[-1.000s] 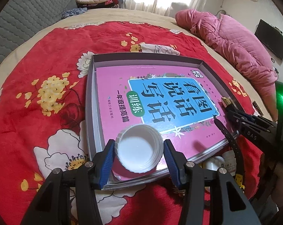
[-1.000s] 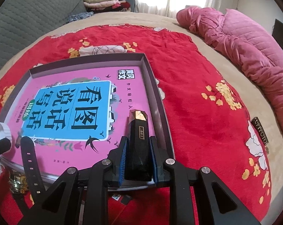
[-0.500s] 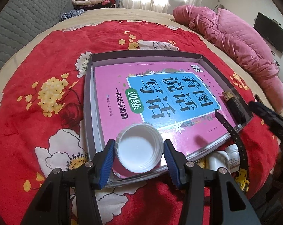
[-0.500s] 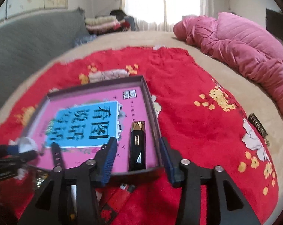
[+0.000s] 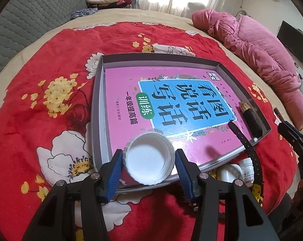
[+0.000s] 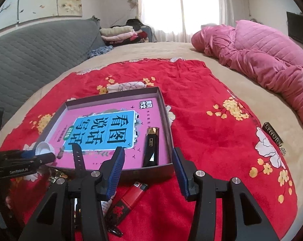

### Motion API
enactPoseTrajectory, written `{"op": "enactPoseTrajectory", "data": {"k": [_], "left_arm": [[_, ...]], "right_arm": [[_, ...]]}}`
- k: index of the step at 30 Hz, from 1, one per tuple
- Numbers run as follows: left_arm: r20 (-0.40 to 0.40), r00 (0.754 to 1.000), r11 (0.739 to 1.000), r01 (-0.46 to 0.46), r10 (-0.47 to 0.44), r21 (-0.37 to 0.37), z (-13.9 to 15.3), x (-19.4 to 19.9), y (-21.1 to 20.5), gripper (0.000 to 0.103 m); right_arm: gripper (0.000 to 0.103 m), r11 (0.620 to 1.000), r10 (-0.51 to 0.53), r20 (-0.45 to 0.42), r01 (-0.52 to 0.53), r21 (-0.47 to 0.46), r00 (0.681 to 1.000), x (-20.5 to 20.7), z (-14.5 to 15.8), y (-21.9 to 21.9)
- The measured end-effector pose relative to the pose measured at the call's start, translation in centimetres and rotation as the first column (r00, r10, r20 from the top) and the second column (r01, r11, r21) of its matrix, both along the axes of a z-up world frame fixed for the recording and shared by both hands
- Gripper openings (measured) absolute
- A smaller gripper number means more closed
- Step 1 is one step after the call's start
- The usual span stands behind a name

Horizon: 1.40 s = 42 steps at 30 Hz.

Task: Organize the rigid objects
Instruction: 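Lower the white cap onto the workbook in the box and open the left gripper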

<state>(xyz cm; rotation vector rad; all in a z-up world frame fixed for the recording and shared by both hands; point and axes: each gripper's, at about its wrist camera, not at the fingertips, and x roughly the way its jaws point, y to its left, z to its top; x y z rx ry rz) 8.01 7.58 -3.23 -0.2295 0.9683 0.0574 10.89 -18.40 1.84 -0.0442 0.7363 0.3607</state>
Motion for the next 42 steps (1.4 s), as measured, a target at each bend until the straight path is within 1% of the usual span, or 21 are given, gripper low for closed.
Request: {"op": "enactPoseTrajectory", "data": {"k": [6, 9, 15, 18, 20, 29, 33, 34, 37, 39, 41, 42], "left_arm": [[0.014, 1.000, 1.000, -0.001, 0.001, 0.002, 0.0, -0.4, -0.1, 0.052], [0.005, 1.000, 1.000, -0.002, 0.002, -0.003, 0.0, -0.2, -0.1, 0.052], [-0.010, 1.000, 1.000, -0.008, 0.008, -0.012, 0.0, 0.0, 0.1, 0.052], [-0.016, 1.000, 1.000, -0.013, 0.013, -0.009, 0.0, 0.1, 0.1, 0.052], [-0.015, 1.000, 1.000, -0.012, 0.012, -0.006, 0.0, 0.1, 0.0, 0.052], [-0.003, 1.000, 1.000, -0.014, 0.014, -0.012, 0.2, 0.0, -0.1, 0.052], [0.009, 1.000, 1.000, -0.019, 0.019, -0.001, 0.3, -0.5, -0.1, 0.052], [0.016, 1.000, 1.000, -0.022, 0.022, 0.003, 0.4, -0.7, -0.1, 0.052], [0.032, 0.999, 1.000, -0.025, 0.025, 0.012, 0.7, -1.3, -0.2, 0.052], [0.040, 0.999, 0.999, -0.027, 0.027, 0.017, 0.9, -1.6, -0.3, 0.053], [0.040, 0.999, 0.999, -0.036, 0.035, 0.037, 1.1, -1.8, -0.3, 0.061], [0.044, 0.998, 0.999, -0.035, 0.033, 0.028, 1.2, -1.9, -0.2, 0.061]], "right_arm": [[0.051, 1.000, -0.016, 0.021, 0.016, 0.011, 1.000, -0.6, 0.4, -0.9], [0.051, 0.999, -0.021, 0.019, 0.020, 0.042, 1.000, -0.6, 0.5, -1.3], [0.052, 0.998, -0.003, 0.029, 0.001, 0.056, 1.000, -0.9, 0.5, -1.7], [0.054, 0.998, -0.003, 0.029, 0.001, 0.062, 1.000, -1.0, 0.5, -1.8], [0.058, 0.997, -0.004, 0.029, 0.002, 0.073, 1.000, -1.1, 0.5, -2.0], [0.060, 0.997, 0.014, 0.035, -0.017, 0.081, 0.999, -1.5, 0.6, -1.8], [0.060, 0.996, 0.018, 0.047, -0.022, 0.083, 0.999, -1.6, 0.8, -1.9], [0.061, 0.996, 0.017, 0.053, -0.021, 0.082, 0.998, -1.6, 0.8, -2.0], [0.068, 0.996, 0.015, 0.060, -0.020, 0.082, 0.998, -1.5, 0.8, -2.2], [0.069, 0.997, 0.014, 0.064, -0.019, 0.080, 0.998, -1.5, 0.8, -2.3], [0.069, 0.997, 0.011, 0.062, -0.015, 0.077, 0.998, -1.4, 0.8, -2.2], [0.069, 0.997, 0.010, 0.060, -0.014, 0.076, 0.998, -1.5, 0.7, -2.2]]}}
